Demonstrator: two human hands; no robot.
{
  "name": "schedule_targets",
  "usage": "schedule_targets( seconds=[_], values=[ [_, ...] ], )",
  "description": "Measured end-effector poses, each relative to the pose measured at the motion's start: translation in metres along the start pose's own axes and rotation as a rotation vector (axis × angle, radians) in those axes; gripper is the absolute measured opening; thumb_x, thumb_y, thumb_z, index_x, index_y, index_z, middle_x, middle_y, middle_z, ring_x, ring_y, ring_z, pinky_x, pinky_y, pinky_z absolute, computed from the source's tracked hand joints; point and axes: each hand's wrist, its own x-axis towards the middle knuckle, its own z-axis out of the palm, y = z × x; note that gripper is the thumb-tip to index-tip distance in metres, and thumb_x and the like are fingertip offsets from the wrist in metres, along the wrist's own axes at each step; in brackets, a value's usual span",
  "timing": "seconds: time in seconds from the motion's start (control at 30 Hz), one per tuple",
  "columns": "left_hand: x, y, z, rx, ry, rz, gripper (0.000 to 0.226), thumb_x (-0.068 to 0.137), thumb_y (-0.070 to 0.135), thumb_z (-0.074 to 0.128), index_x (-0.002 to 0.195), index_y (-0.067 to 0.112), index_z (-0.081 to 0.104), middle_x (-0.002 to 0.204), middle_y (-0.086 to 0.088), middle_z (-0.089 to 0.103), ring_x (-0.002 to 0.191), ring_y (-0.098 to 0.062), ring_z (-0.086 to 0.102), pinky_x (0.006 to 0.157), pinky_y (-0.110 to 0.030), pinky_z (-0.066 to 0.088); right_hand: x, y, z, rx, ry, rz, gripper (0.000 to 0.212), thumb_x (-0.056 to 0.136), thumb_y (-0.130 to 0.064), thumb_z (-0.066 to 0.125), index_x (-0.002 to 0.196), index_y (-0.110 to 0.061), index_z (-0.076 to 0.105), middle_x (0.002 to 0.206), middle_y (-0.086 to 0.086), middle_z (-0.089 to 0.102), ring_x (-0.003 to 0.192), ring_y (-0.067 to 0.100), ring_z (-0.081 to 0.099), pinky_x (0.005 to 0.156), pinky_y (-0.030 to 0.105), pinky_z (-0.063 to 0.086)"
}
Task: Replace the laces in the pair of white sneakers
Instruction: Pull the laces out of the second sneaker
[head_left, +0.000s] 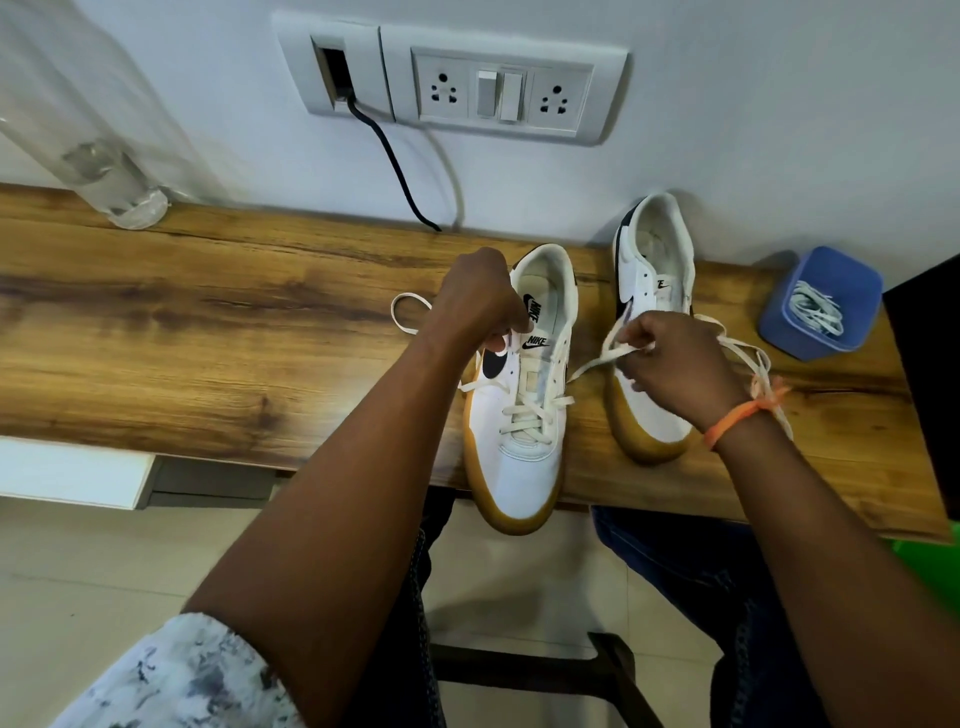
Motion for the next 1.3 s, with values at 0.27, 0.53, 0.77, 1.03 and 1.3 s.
schedule_targets(
  seconds=[0.27,0.53,0.77,1.03,1.3],
  values=[
    [-0.004,0.0,-0.002,0.011,0.0,0.013,0.027,0.073,0.009,0.086,0.083,-0.005,0.064,0.07,-0.017,0.071,0.056,-0.027,0.072,0.054,-0.042,0.061,-0.017,-0.032,0.02,-0.089,-0.019,-0.29,0.017,0.08,-0.005,0.064,0.092,-0.013,0.071,0.106,0.005,0.049,0.087,0.022,0.059,0.076,0.039,0.054],
    [-0.003,0.0,-0.001,0.009,-0.013,0.022,0.025,0.072,0.008,0.086,0.072,-0.002,0.062,0.062,-0.015,0.069,0.053,-0.022,0.071,0.047,-0.031,0.059,-0.029,-0.04,0.071,-0.236,0.02,-0.292,0.01,0.083,-0.024,0.071,0.086,-0.016,0.077,0.108,0.006,0.045,0.093,0.021,0.054,0.074,0.024,0.034],
    [-0.003,-0.002,0.001,0.077,0.033,0.037,0.021,0.073,0.002,0.078,0.075,0.004,0.057,0.063,-0.013,0.069,0.052,-0.021,0.071,0.047,-0.026,0.055,-0.033,-0.035,0.06,0.172,-0.041,-0.048,0.022,0.077,-0.018,0.065,0.064,0.0,0.071,0.074,0.01,0.056,0.095,0.022,0.046,0.078,0.022,0.038],
    [-0.009,0.004,0.0,0.08,0.007,0.03,0.033,0.074,0.0,0.078,0.065,0.007,0.047,0.045,-0.004,0.056,0.026,-0.004,0.05,0.026,-0.015,0.03,-0.05,-0.02,0.04,0.079,0.173,0.003,0.024,0.07,-0.039,0.059,0.082,-0.021,0.071,0.104,0.005,0.053,0.096,0.02,0.051,0.081,0.031,0.042],
    [-0.007,0.003,0.0,0.039,-0.006,0.016,0.031,0.074,-0.004,0.076,0.067,0.006,0.048,0.051,-0.01,0.061,0.032,-0.01,0.059,0.031,-0.017,0.039,-0.043,-0.039,0.077,-0.344,0.147,-0.143,0.004,0.077,-0.028,0.077,0.079,-0.024,0.076,0.129,0.008,0.046,0.12,0.033,0.04,0.093,0.048,0.039]
  ],
)
